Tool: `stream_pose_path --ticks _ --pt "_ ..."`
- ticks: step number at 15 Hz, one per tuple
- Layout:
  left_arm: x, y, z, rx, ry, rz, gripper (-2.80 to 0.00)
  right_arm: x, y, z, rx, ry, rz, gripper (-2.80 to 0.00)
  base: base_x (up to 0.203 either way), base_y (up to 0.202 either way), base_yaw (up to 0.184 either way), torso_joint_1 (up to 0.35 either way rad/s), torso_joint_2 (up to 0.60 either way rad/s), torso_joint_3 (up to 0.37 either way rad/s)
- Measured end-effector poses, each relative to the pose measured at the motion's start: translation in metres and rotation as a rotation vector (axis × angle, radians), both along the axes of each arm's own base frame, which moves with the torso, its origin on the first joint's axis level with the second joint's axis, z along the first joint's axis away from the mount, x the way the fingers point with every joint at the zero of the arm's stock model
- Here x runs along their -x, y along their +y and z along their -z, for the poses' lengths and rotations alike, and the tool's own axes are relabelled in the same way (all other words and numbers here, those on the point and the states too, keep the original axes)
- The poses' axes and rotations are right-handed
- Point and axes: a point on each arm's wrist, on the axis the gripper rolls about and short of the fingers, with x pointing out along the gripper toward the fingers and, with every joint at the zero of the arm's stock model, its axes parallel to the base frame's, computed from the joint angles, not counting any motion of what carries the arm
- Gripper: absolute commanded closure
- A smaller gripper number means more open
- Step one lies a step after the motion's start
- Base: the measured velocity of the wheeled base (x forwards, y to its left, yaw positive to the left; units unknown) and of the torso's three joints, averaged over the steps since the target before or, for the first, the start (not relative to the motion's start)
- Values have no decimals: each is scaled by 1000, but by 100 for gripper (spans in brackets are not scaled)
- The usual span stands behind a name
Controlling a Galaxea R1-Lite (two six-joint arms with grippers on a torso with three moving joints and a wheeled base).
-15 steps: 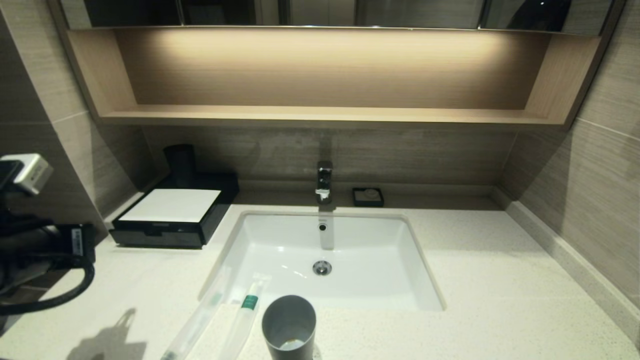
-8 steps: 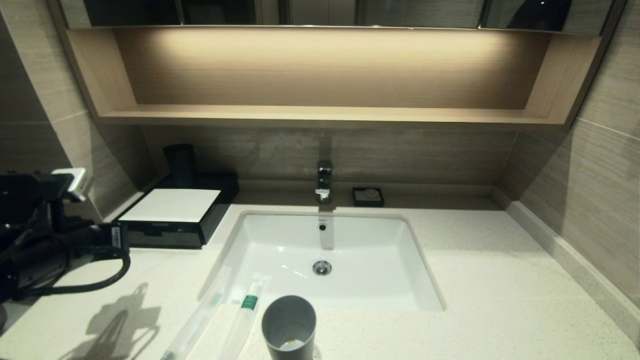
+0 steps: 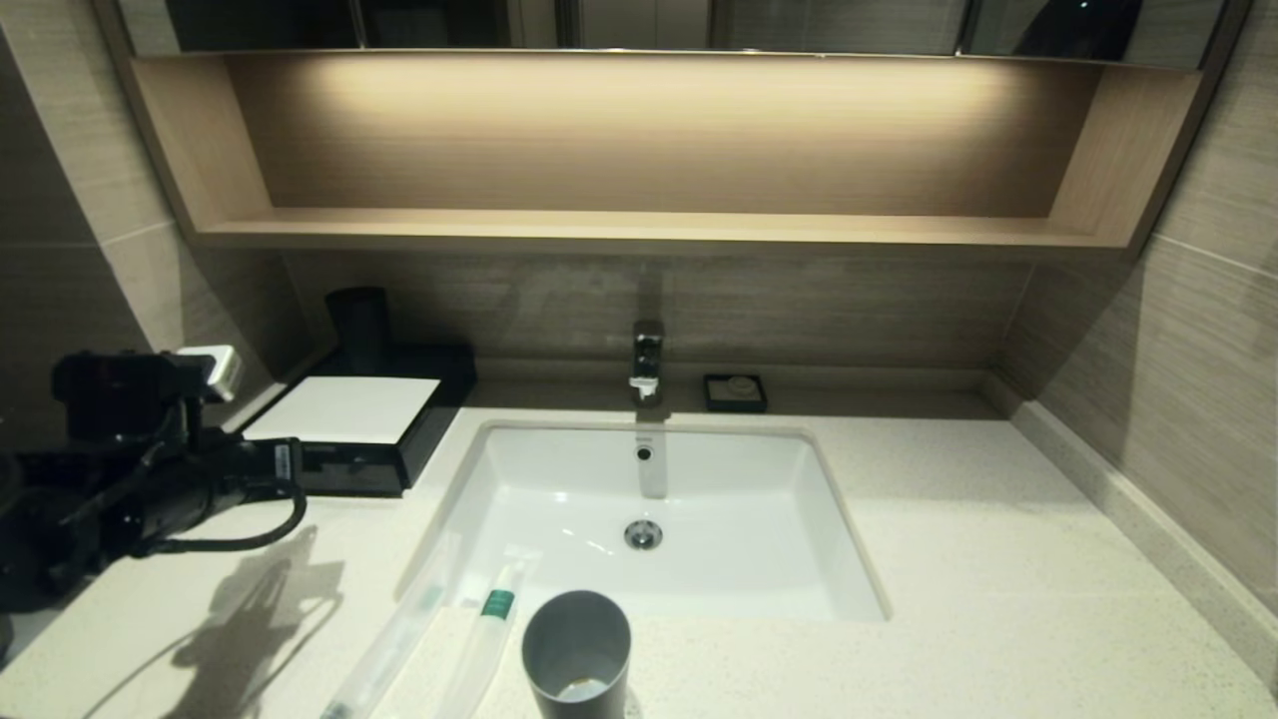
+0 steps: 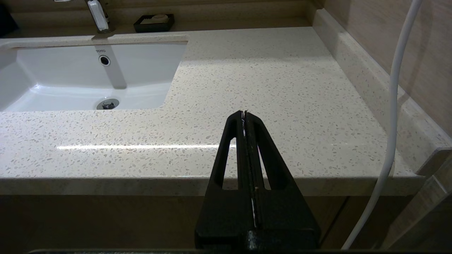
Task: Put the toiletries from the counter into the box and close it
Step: Open the drawer
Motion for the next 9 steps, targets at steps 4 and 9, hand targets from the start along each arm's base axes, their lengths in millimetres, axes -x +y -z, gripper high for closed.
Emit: stream_pose_path --ticks 4,9 --pt "-21 7 10 1 10 -16 0 0 0 0 -1 0 0 0 0 0 0 0 0 0" --pt "-39 16 20 2 26 -39 0 0 0 0 0 0 0 0 0 0 0 0 0 0"
